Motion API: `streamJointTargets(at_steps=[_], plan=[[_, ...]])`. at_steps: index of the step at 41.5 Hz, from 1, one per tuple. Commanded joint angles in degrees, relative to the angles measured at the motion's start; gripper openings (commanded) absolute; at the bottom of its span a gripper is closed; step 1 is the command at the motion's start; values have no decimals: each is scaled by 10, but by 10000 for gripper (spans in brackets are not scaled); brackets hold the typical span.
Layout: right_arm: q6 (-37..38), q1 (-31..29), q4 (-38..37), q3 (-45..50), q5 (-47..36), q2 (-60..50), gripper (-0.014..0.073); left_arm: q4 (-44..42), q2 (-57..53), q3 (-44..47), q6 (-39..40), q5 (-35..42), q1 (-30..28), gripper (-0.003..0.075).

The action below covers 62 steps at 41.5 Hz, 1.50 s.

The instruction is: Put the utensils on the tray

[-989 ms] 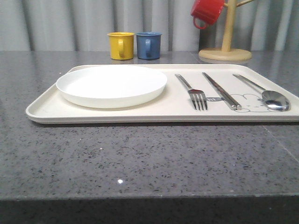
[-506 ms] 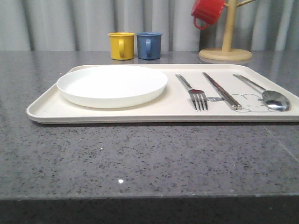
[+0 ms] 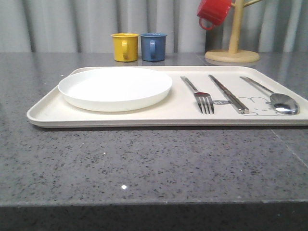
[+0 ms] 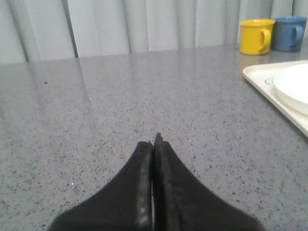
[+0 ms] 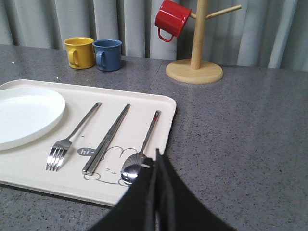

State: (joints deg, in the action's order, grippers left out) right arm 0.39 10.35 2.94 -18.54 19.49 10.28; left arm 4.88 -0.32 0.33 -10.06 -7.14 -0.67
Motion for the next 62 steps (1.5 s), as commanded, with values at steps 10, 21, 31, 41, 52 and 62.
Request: streamJointTargets(at_steps=[10,21,31,41,52,62], plan=[[-4,-1,-6,-16,-47,6,-113,7,-11,1,4,60,-1,-19],[-4,-1,-6,-16,-47,6,-113,7,-11,1,4,60,-1,-19],[-4,-1,-6,-16,-47,6,-113,7,-11,1,4,60,-1,-19],[-4,-9,-25,5,-65,5,-113,7,-11,1,4,60,-1,-19],[-4,-93,-25,114,-134,-50,-113,7,-11,1,4,60,-1,-19],[-4,-115,-23,190,-134,-111,-113,7,-11,1,4,60,-1,-19]])
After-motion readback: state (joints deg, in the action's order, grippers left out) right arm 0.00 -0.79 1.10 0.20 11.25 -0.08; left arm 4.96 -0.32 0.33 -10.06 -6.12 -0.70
